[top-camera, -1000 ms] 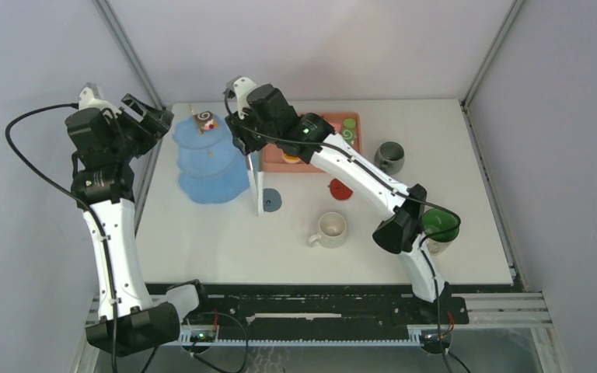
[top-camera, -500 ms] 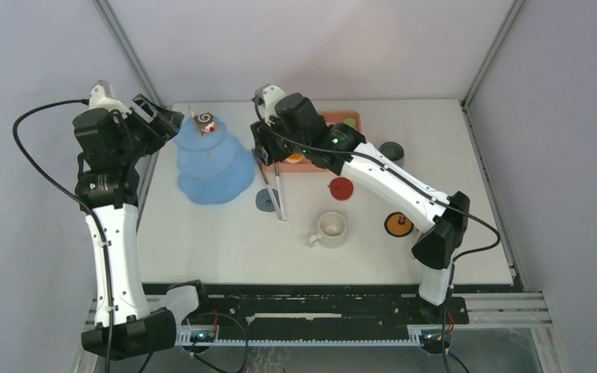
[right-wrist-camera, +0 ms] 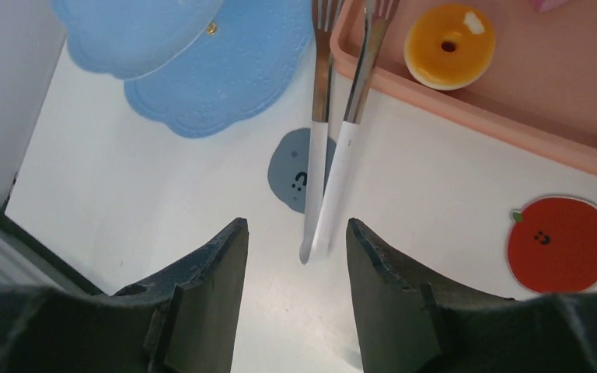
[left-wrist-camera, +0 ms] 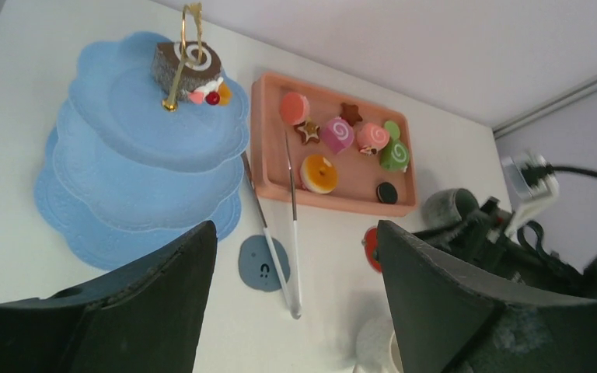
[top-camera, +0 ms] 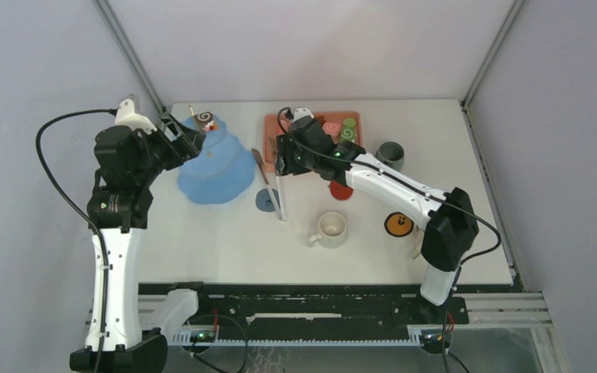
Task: Serve the afternoon tea
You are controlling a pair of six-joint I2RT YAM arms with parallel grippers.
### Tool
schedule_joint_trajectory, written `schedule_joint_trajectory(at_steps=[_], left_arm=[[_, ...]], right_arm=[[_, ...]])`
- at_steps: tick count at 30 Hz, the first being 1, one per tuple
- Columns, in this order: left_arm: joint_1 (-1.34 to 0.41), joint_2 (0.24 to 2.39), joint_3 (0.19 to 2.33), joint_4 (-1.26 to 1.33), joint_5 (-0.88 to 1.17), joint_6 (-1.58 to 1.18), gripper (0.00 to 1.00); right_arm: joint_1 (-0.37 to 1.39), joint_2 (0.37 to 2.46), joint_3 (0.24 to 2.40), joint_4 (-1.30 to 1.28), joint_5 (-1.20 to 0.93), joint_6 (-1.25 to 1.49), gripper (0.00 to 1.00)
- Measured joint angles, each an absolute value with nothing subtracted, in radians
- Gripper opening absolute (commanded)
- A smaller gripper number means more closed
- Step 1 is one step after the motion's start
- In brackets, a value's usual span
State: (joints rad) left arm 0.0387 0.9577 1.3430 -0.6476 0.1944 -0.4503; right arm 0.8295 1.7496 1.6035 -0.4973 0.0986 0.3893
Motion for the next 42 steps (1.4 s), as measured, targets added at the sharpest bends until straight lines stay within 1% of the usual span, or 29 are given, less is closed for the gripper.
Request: schedule_joint_trajectory(at_steps=[7, 13, 21, 28, 33, 36, 42], left_arm=[[-0.002, 0.915, 1.257, -0.658, 0.184, -0.422, 0.8], [-0.02, 0.896, 1.189, -0.664, 0.185, -0.418, 0.8], [-0.024, 0.895, 1.172, -0.668, 0.186, -0.418, 0.8], [-0.024, 0.894, 1.164, -0.667, 0.186, -0.417, 0.8], [-0.025, 0.894, 1.157, -0.668, 0.186, -0.415, 0.8], [-0.026, 0.889, 1.157, -0.668, 0.186, -0.409, 0.8], [-0.026, 0.88, 1.149, -0.667, 0.186, -0.4, 0.8]], right_arm=[[0.776, 1.917, 1.647, -0.505, 0.08, 0.526, 0.6], [0.773, 2.015, 1.65, -0.498, 0.112, 0.569, 0.62], [0.81, 2.169, 1.811, -0.507, 0.154, 0.581, 0.62], [0.849, 2.305, 2.004, -0.591, 0.293, 0.564, 0.59], [0.879, 2.366, 2.112, -0.669, 0.419, 0.553, 0.54], [0.888, 2.386, 2.136, -0.693, 0.465, 0.552, 0.52], [0.897, 2.414, 2.137, -0.718, 0.49, 0.545, 0.49]])
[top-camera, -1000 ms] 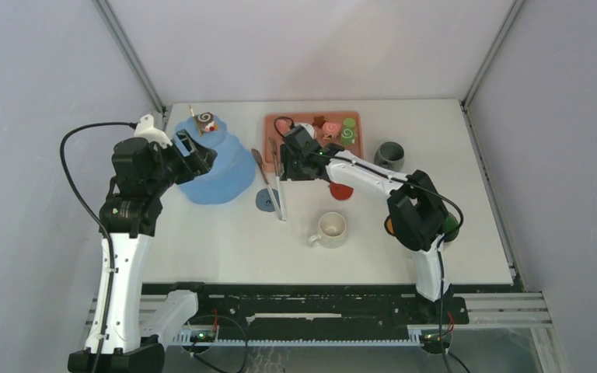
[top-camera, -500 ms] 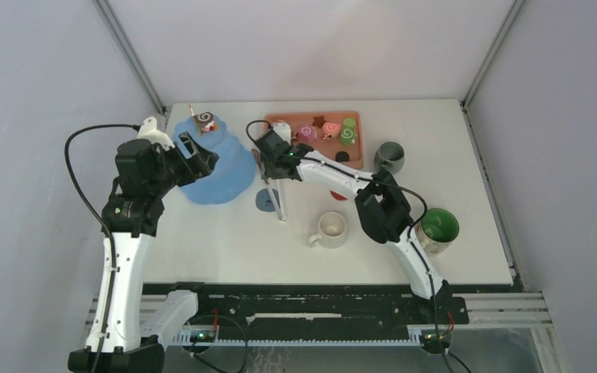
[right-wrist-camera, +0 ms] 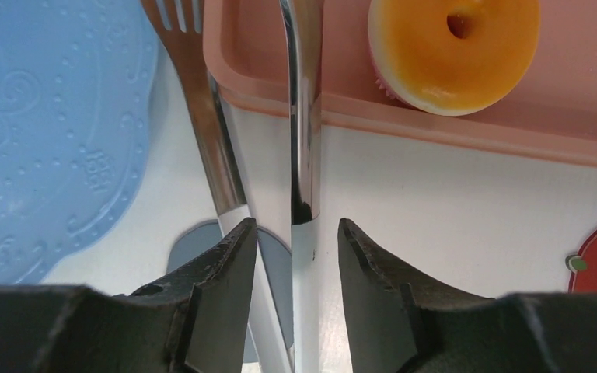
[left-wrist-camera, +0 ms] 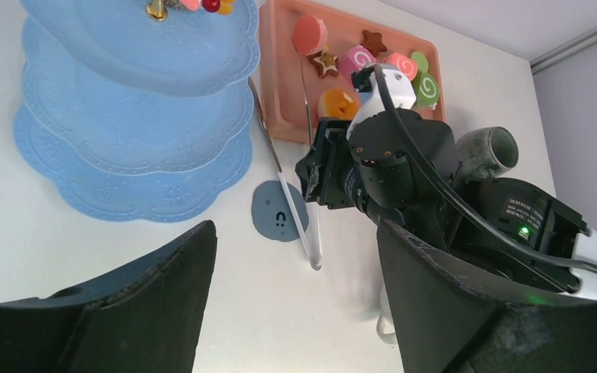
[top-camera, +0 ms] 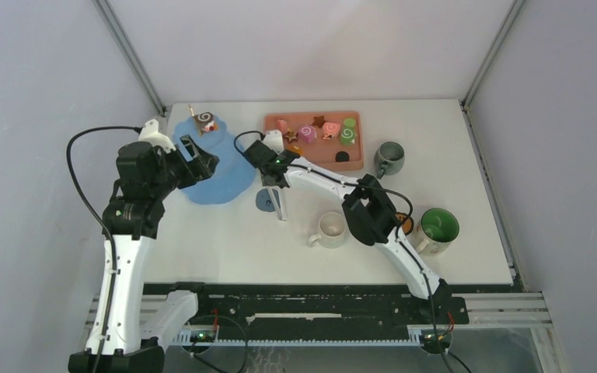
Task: Serve the afternoon tea
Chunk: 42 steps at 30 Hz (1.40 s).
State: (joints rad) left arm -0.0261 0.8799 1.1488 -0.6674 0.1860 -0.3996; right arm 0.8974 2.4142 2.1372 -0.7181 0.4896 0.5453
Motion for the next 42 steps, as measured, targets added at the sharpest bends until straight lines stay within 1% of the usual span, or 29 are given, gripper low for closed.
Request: schedule_joint_trajectory(at_steps=[3, 8, 17, 21, 25, 29, 35, 40, 42], left_arm=[[-0.026, 0.878, 1.139, -0.669, 0.186, -0.399, 0.8], [-0.026, 0.878, 1.137, -0.668, 0.186, -0.392, 0.8], [-0.026, 0.867, 1.128, -0.669, 0.184, -0.385, 0.81], [-0.026, 0.867, 1.127, -0.669, 0.185, -0.384, 0.81], [-0.026, 0.868, 1.127, -0.669, 0.185, -0.383, 0.81], [-0.026, 0.868, 1.127, -0.669, 0.185, -0.383, 0.81], [-0.026, 0.868, 1.127, -0.669, 0.177, -0.38, 0.81], [-0.026, 0.87, 1.127, -0.672, 0.162, -0.373, 0.81], [-0.026, 0.872, 1.127, -0.673, 0.16, -0.373, 0.81]], right_arm=[[0.897, 2.437, 2.146, -0.727, 0.495, 0.542, 0.45], [0.897, 2.452, 2.148, -0.736, 0.496, 0.535, 0.29], [0.899, 2.452, 2.148, -0.736, 0.504, 0.525, 0.12], [0.899, 2.452, 2.148, -0.736, 0.525, 0.522, 0.0], [0.899, 2.45, 2.146, -0.736, 0.542, 0.522, 0.0], [0.902, 2.395, 2.068, -0.719, 0.541, 0.519, 0.0], [0.915, 2.188, 1.842, -0.647, 0.51, 0.474, 0.0], [0.936, 2.005, 1.649, -0.554, 0.426, 0.419, 0.0], [0.951, 1.964, 1.593, -0.53, 0.386, 0.403, 0.0]])
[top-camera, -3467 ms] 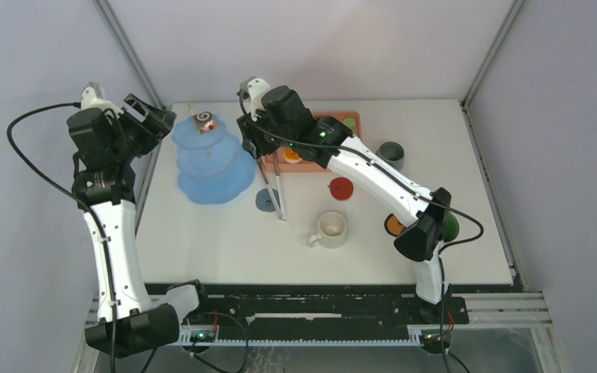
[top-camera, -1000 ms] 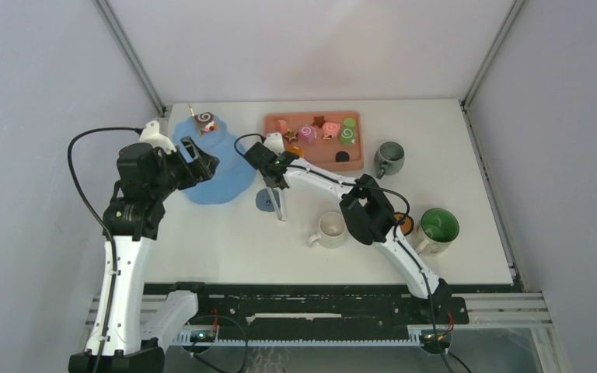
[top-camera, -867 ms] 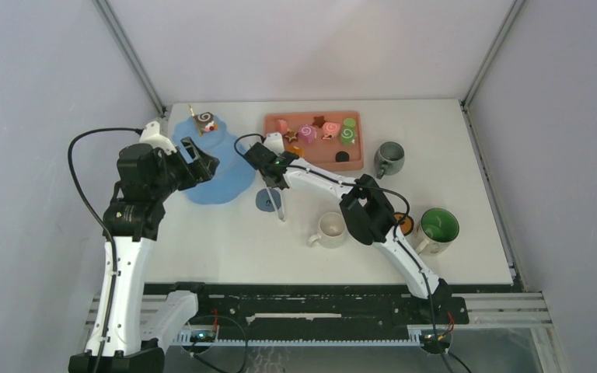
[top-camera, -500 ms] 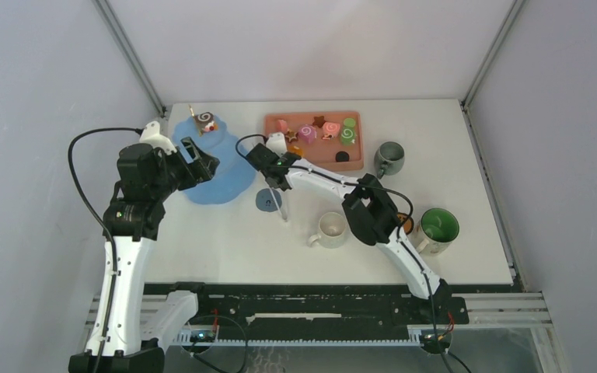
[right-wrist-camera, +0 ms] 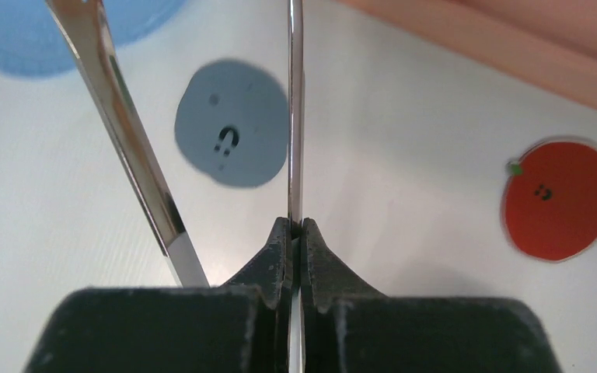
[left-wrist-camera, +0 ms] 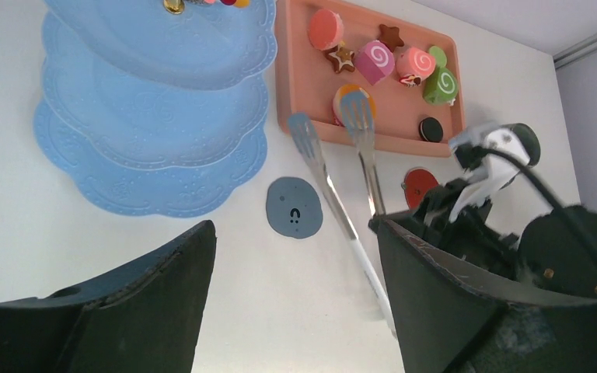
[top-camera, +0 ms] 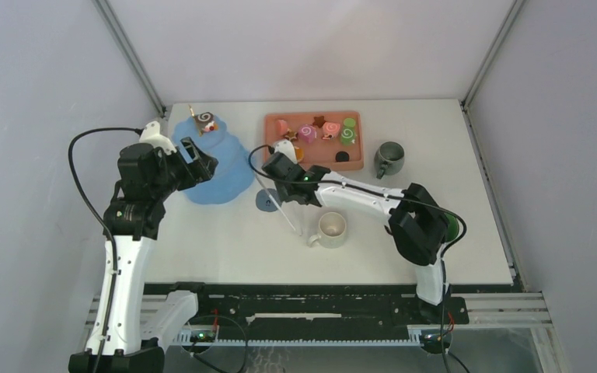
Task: Serve the afternoon tea
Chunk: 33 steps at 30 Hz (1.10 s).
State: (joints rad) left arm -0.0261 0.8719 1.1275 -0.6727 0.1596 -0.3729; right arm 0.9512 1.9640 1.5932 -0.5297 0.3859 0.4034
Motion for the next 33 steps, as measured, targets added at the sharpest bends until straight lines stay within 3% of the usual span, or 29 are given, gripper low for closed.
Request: schedule_joint_trajectory(at_steps=[9, 11, 15, 22, 28, 33], left_arm=[[-0.026, 0.872, 1.127, -0.676, 0.16, -0.374, 0.81], [-0.026, 0.872, 1.127, -0.676, 0.161, -0.375, 0.81], [-0.026, 0.872, 1.127, -0.675, 0.169, -0.378, 0.81], [-0.026, 0.868, 1.127, -0.675, 0.17, -0.384, 0.81], [-0.026, 0.868, 1.127, -0.675, 0.172, -0.385, 0.81], [-0.026, 0.868, 1.128, -0.675, 0.174, -0.385, 0.81]], right_arm=[[1.066, 1.922, 1.358, -0.464, 0.306, 0.362, 0.01], [1.083, 1.925, 1.353, -0.46, 0.3, 0.35, 0.09], [1.087, 1.927, 1.357, -0.42, 0.302, 0.332, 0.44], [1.076, 1.913, 1.358, -0.383, 0.291, 0.326, 0.7], [1.079, 1.803, 1.268, -0.33, 0.239, 0.342, 0.8], [1.099, 1.762, 1.184, -0.249, 0.213, 0.34, 0.8]])
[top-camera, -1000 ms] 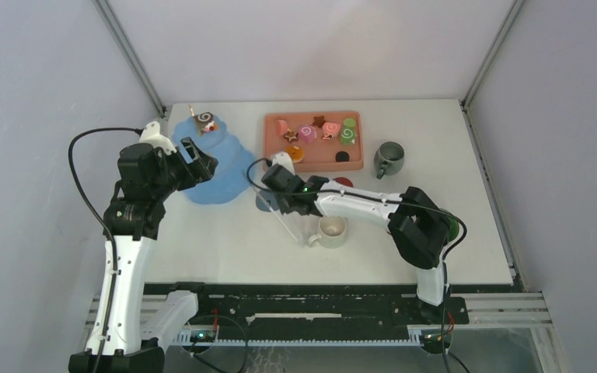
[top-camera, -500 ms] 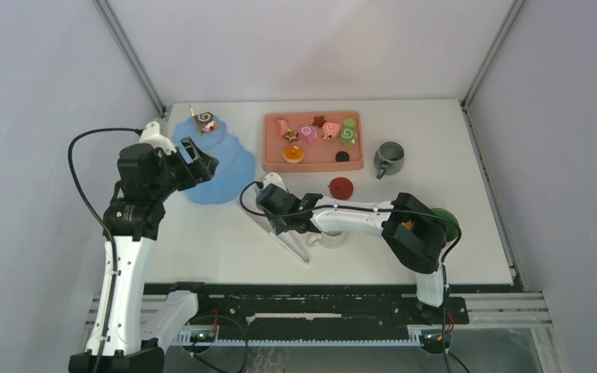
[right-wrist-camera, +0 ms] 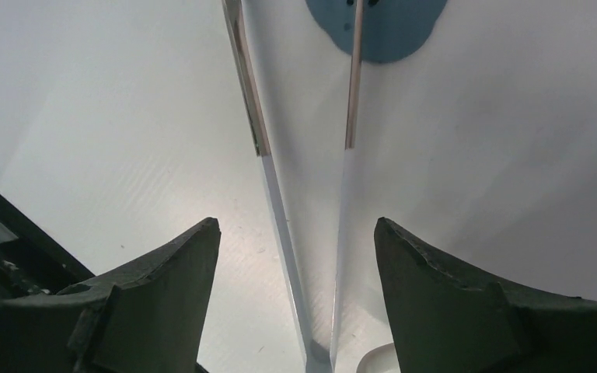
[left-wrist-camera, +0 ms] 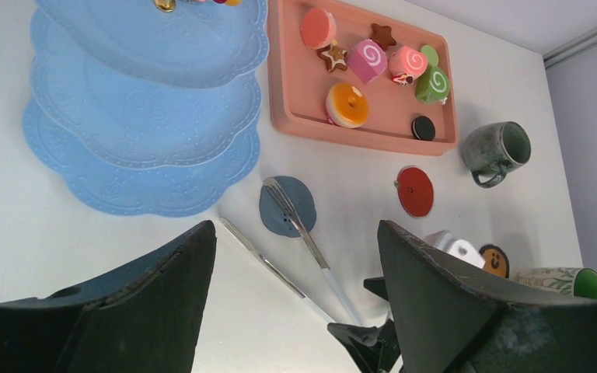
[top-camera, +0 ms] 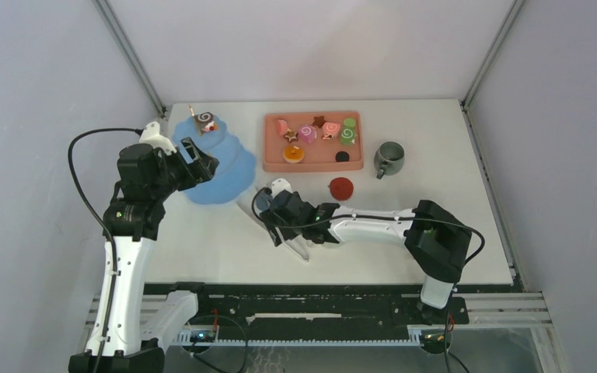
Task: Serve the afternoon tea
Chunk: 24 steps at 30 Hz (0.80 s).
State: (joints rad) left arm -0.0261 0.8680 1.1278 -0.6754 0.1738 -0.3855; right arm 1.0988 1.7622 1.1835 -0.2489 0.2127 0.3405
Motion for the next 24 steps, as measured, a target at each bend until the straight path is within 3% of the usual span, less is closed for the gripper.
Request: schedule_joint_trajectory(at_steps=[13, 18, 24], left_arm=[[-0.026, 0.871, 1.127, -0.675, 0.179, -0.393, 0.81], [-0.026, 0.881, 1.127, -0.674, 0.179, -0.393, 0.81], [-0.026, 0.896, 1.128, -0.674, 0.184, -0.393, 0.81]], right_arm=[[1.149, 1.908, 1.102, -0.071, 0.303, 0.311, 0.77], [1.152, 1.932, 1.102, -0.009, 0.347, 0.308, 0.66], [1.151, 1.948, 1.102, 0.038, 0.363, 0.295, 0.41]])
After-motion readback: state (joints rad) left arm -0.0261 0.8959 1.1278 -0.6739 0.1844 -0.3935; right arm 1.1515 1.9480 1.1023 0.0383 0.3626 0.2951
